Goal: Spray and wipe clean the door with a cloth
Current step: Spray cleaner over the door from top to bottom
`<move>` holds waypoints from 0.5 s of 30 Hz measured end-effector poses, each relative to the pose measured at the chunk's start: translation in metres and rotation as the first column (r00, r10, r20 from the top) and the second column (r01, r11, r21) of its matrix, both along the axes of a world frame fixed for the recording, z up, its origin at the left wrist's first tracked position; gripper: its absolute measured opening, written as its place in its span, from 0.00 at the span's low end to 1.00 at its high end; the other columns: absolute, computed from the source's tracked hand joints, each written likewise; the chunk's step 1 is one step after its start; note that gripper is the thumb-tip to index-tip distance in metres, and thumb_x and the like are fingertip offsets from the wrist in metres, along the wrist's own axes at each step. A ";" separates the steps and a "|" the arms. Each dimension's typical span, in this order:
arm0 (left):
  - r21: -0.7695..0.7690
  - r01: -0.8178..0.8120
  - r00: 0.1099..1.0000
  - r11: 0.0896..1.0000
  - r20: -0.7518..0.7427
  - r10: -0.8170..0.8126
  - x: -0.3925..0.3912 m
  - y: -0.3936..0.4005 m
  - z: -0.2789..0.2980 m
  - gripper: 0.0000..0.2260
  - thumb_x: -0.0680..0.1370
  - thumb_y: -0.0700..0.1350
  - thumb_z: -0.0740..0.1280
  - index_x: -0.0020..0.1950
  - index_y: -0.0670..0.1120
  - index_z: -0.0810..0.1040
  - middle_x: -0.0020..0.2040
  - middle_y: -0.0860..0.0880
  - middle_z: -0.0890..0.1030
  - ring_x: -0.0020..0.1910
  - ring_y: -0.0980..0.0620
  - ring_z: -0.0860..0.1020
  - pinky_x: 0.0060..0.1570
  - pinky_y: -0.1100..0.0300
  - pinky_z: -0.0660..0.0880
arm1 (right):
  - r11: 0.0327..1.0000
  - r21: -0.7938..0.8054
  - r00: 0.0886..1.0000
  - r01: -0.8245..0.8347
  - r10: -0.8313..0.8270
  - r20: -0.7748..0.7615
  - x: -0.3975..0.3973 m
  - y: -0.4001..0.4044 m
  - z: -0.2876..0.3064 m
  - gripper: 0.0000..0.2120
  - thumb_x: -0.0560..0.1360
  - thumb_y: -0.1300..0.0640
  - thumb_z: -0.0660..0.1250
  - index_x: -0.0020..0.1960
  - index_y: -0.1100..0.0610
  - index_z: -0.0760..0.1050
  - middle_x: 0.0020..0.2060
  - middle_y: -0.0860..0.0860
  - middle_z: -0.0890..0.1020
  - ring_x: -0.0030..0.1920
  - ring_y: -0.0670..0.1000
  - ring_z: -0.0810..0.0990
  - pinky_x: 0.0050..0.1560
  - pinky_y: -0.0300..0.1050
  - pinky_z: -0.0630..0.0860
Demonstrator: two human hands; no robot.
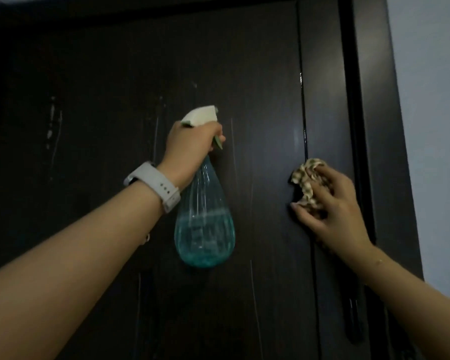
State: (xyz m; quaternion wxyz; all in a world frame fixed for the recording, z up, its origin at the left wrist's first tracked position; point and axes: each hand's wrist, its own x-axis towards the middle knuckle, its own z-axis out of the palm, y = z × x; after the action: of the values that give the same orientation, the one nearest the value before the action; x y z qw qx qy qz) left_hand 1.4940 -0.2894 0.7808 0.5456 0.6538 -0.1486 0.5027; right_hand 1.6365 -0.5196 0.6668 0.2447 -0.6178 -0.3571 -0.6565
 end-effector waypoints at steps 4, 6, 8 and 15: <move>-0.014 -0.033 0.999 0.999 0.027 0.034 0.012 -0.011 0.035 0.08 0.71 0.40 0.69 0.50 0.46 0.79 0.41 0.47 0.84 0.46 0.48 0.84 0.48 0.55 0.81 | 0.998 0.053 0.998 0.024 -0.026 0.048 0.009 0.004 -0.002 0.19 0.72 0.63 0.73 0.63 0.64 0.77 0.65 0.61 0.72 0.65 0.60 0.69 0.65 0.49 0.69; -0.012 -0.062 0.998 0.998 0.018 0.062 0.016 -0.014 0.043 0.10 0.72 0.39 0.68 0.53 0.45 0.78 0.43 0.46 0.83 0.46 0.48 0.84 0.52 0.52 0.81 | 0.999 0.021 0.998 0.048 -0.049 0.049 0.012 0.003 -0.003 0.24 0.70 0.68 0.72 0.65 0.64 0.75 0.65 0.62 0.72 0.66 0.60 0.68 0.66 0.49 0.67; -0.004 -0.075 0.997 0.997 -0.019 0.075 0.017 -0.017 0.047 0.13 0.73 0.39 0.68 0.57 0.44 0.76 0.45 0.47 0.82 0.45 0.50 0.83 0.52 0.52 0.81 | 0.999 0.013 0.997 0.043 -0.044 0.059 0.011 0.002 -0.005 0.25 0.69 0.69 0.72 0.66 0.64 0.74 0.65 0.63 0.72 0.66 0.60 0.68 0.65 0.50 0.67; 0.002 -0.148 0.988 0.989 -0.035 0.148 0.011 -0.019 0.042 0.06 0.75 0.39 0.67 0.43 0.49 0.73 0.37 0.47 0.79 0.37 0.50 0.80 0.52 0.49 0.80 | 0.999 0.003 0.997 0.040 -0.040 0.060 0.009 0.003 -0.006 0.26 0.69 0.70 0.73 0.66 0.65 0.74 0.64 0.63 0.72 0.65 0.62 0.68 0.64 0.55 0.71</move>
State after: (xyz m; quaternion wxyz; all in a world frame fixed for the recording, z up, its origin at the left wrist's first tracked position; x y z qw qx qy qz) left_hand 1.5047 -0.3085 0.8228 0.5097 0.6714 -0.0900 0.5304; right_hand 1.6456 -0.5166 0.6611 0.2212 -0.6044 -0.3512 -0.6800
